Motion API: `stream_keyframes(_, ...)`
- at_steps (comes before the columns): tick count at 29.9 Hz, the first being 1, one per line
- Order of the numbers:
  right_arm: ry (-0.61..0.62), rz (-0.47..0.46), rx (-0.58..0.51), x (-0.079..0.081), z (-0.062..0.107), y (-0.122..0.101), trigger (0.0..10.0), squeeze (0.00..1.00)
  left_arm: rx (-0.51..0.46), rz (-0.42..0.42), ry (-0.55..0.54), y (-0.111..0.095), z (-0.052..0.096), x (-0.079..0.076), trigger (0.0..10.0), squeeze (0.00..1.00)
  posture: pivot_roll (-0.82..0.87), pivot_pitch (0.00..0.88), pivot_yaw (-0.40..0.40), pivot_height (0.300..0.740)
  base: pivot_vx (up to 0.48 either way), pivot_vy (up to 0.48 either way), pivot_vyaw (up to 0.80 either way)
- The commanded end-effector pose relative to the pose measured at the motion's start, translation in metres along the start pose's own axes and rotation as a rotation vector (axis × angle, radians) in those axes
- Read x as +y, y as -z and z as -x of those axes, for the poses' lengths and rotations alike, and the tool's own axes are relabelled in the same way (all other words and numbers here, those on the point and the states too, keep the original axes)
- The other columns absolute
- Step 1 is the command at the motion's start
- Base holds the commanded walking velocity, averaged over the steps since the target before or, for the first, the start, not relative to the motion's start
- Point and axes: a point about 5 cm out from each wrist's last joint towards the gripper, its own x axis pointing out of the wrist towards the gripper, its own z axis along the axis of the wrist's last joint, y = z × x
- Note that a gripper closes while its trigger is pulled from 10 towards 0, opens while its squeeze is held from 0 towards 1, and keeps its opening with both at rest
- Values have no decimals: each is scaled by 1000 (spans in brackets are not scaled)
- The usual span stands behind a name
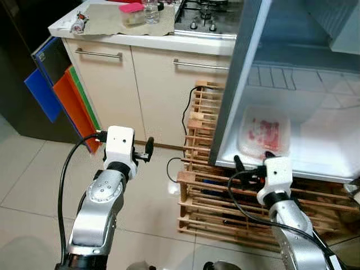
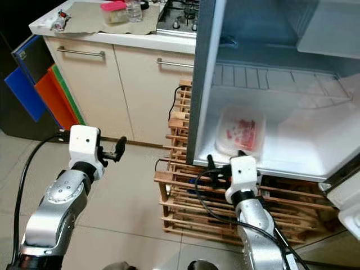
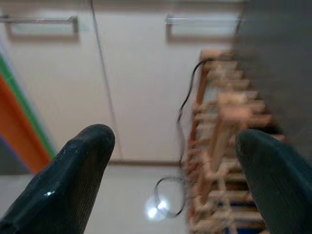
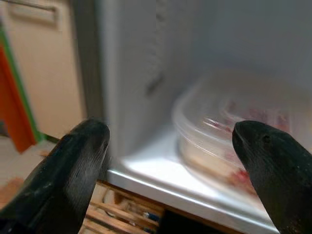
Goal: Restocking fridge
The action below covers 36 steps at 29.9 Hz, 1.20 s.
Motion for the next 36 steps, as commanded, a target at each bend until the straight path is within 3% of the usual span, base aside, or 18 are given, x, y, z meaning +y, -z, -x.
stream_keyframes(1,-6,8,44,-2,3,6,10000,0,-45,-15,57,-7,-6,-10,10000,0,-29,0,-18,740,0,0,0)
stream_keyframes(7,48,12,79,-14,-8,14,10000,0,-56,2,67,-8,-13,-15,10000,0,-26,0,-17,740,0,0,0)
stream_keyframes(14,210,-57,195,-40,-29,35,10000,0,-87,2,53,-13,-18,-12,10000,0,-7,0,-11,740,0,0,0)
stream_keyframes(23,219,-81,188,-30,-55,33,10000,0,-79,-24,15,-12,-8,2,10000,0,36,0,7,740,0,0,0)
stream_keyframes(30,201,-56,155,-27,-59,28,10000,0,-78,-31,13,-13,-5,5,10000,0,35,0,11,740,0,0,0)
stream_keyframes(36,200,72,103,-35,-58,19,10000,0,-69,-18,37,-11,-6,-6,10000,0,7,0,12,740,0,0,0)
